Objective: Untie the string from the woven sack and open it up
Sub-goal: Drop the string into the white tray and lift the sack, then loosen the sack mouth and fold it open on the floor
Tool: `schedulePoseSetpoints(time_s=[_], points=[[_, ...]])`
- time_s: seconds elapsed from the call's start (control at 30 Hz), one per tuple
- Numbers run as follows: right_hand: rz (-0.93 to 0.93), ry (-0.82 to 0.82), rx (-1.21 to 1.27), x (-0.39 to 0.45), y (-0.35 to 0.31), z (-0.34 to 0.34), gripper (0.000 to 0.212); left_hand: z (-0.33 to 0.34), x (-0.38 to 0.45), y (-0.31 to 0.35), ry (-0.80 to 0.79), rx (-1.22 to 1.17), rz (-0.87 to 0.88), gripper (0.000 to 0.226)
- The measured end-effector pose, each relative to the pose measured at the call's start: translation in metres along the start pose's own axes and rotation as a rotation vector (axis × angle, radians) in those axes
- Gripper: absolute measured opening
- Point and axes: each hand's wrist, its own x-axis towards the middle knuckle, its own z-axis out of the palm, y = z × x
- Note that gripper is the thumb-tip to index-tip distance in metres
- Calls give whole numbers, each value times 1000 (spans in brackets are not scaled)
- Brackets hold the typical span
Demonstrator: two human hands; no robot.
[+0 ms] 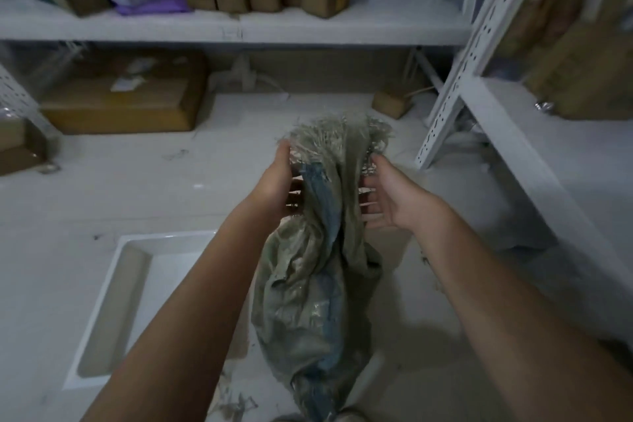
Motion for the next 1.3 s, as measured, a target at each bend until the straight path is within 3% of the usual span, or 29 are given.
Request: schedulePoseSetpoints(time_s=[0.1, 0.27, 0.4, 0.53, 0.73, 0.8, 0.87, 0.93, 0.97, 1.0, 1.1, 1.13, 1.17, 1.23, 1.3], points=[[-33, 56, -45, -45, -25, -2, 82, 8, -40, 27, -1, 49, 15, 60], [-96, -6, -9, -99, -23, 2, 87, 26, -98, 37, 33, 190, 59, 20], [-20, -6, 83, -113, 17, 14, 66, 33, -120, 15, -51, 409, 67, 8], [-38, 56, 35, -123, 44, 19, 21, 29, -126, -2, -10, 504, 99, 22], [-195, 262, 279, -119, 38, 0, 23, 12, -118, -2, 207, 287, 9, 14], [-233, 258, 365, -120, 36, -1, 26, 2, -118, -2, 379, 494, -32, 31], [-275, 268, 365, -120, 35, -2, 31, -4, -129, 3, 723, 842, -27, 41], [-341, 259, 310, -121, 34, -3, 33, -3, -145, 16, 900, 878, 174, 43], [-370, 237, 287, -122, 34, -2, 33, -3, -150, 25, 841, 800, 309, 43], [-391, 216, 264, -123, 34, -2, 33, -3, -152, 32, 678, 695, 395, 43], [-390, 236, 191, -120, 35, -4, 39, -1, -163, 38, -232, 679, 360, 49], [-387, 251, 160, -118, 35, -6, 41, -2, -169, 37, -422, 734, 325, 52], [-381, 269, 139, -115, 35, -8, 41, -3, -174, 40, -529, 753, 307, 54], [-372, 283, 137, -114, 35, -13, 41, -18, -183, 44, -526, 755, 367, 61], [-377, 297, 113, -112, 35, -17, 40, -39, -188, 41, -303, 792, 383, 72]])
